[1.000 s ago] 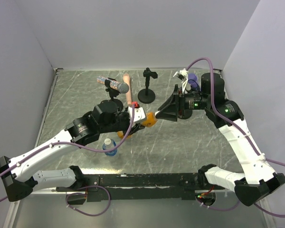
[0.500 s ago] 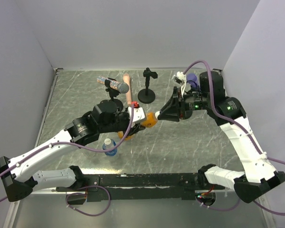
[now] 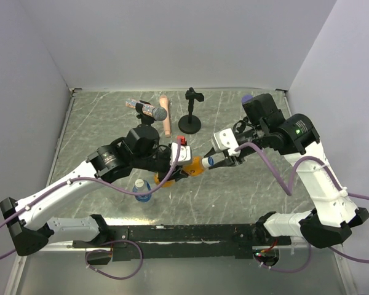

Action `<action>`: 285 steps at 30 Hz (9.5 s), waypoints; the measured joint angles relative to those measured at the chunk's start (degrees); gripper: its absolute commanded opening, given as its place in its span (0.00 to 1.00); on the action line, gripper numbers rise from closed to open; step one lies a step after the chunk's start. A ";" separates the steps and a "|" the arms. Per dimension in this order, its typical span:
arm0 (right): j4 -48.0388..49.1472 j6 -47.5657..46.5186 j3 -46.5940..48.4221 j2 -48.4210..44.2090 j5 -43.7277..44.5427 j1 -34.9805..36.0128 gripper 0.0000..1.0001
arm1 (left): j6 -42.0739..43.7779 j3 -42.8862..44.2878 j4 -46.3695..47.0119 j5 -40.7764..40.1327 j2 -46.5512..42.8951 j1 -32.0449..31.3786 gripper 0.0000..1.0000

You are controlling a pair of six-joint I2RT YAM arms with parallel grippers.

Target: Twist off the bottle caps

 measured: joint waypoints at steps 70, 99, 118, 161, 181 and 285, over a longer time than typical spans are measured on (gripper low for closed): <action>16.61 21.90 -11.06 -8.85 -1.62 -5.11 0.99 | -2.64 -6.69 9.51 -9.60 -3.06 -0.85 0.01; 27.30 51.19 -17.20 -8.76 -3.45 -9.55 0.08 | -5.40 -6.43 11.10 -9.46 -2.19 -1.05 0.01; 22.23 34.32 -17.94 -14.69 -3.54 -8.48 0.98 | -4.79 -5.55 9.09 -9.18 -0.90 -0.85 0.01; 9.49 10.36 -5.97 -4.09 -3.41 -7.56 0.23 | -3.91 -2.16 9.25 -9.22 0.90 -2.10 0.01; 30.77 53.22 -20.41 -17.29 3.10 -7.72 0.98 | -3.30 -2.12 8.68 -10.60 2.01 -2.86 0.01; 6.23 -2.91 -29.00 -12.52 -15.43 -30.60 0.99 | -14.01 -19.02 43.93 -3.87 -1.44 -3.39 0.01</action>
